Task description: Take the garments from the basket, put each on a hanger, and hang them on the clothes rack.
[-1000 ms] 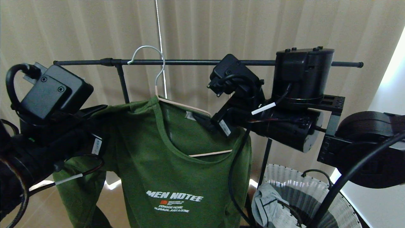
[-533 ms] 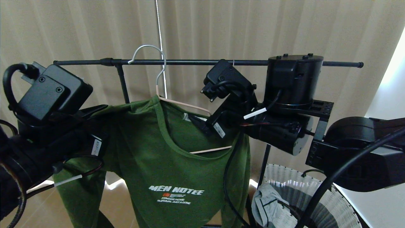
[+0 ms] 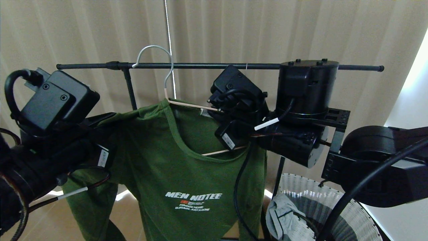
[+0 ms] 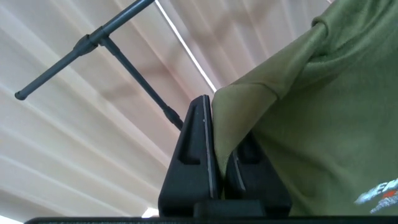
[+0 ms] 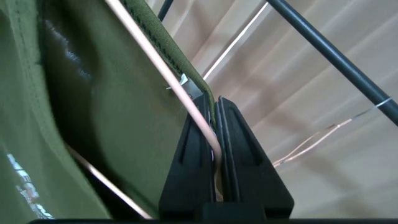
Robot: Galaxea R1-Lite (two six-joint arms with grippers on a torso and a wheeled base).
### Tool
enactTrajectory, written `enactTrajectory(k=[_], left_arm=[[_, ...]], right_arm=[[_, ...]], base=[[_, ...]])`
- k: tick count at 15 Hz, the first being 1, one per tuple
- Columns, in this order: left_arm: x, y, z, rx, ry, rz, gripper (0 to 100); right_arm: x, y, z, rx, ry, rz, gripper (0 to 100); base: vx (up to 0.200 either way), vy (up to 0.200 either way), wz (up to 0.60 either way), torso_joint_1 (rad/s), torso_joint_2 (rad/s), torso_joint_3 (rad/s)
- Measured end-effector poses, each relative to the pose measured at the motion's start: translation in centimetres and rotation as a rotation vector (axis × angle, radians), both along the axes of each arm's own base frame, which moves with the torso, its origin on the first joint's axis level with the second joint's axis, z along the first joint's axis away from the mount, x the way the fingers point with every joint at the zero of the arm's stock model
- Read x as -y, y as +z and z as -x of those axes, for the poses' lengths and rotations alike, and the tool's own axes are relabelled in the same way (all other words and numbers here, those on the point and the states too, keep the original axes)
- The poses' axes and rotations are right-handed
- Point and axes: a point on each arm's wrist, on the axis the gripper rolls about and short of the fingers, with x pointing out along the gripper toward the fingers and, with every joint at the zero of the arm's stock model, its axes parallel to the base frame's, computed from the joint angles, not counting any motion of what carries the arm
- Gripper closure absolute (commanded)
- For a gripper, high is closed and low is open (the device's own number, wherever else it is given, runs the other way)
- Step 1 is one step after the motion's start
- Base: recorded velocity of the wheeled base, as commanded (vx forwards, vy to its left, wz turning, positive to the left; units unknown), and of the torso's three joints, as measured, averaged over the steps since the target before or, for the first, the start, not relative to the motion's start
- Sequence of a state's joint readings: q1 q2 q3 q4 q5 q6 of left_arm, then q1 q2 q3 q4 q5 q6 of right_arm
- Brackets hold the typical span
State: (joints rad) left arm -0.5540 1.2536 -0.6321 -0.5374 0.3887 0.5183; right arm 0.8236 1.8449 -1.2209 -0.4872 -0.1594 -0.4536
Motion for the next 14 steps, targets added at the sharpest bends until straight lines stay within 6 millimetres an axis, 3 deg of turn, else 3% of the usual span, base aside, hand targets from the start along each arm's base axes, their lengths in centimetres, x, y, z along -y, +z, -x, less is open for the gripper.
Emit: enactTrajectory(k=[4, 5, 10, 14], left_arm=[[0.0, -0.1, 0.1, -0.003, 0.0, -0.005, 100], [-0.1, -0.2, 0.2, -0.003, 0.0, -0.004, 0], [-0.6, -0.2, 0.8, 0.001, 0.004, 0.009, 0], [-1.7, -1.1, 2.5, -0.009, 0.005, 0.043, 0]], right_arm=[[0.1, 0.1, 0.0, 0.002, -0.001, -0.002, 100], [0.1, 0.1, 0.1, 0.002, -0.001, -0.003, 100], [0.7, 0.4, 0.4, 0.004, -0.012, -0.004, 100], [3.9, 0.3, 1.0, -0.008, -0.084, 0.009, 100]], base=[[0.0, 0.0, 0.0, 0.0, 0.0, 0.0], [0.0, 0.0, 0.0, 0.0, 0.0, 0.0], [0.0, 0.0, 0.0, 0.0, 0.0, 0.0], [0.0, 0.0, 0.0, 0.0, 0.0, 0.0]])
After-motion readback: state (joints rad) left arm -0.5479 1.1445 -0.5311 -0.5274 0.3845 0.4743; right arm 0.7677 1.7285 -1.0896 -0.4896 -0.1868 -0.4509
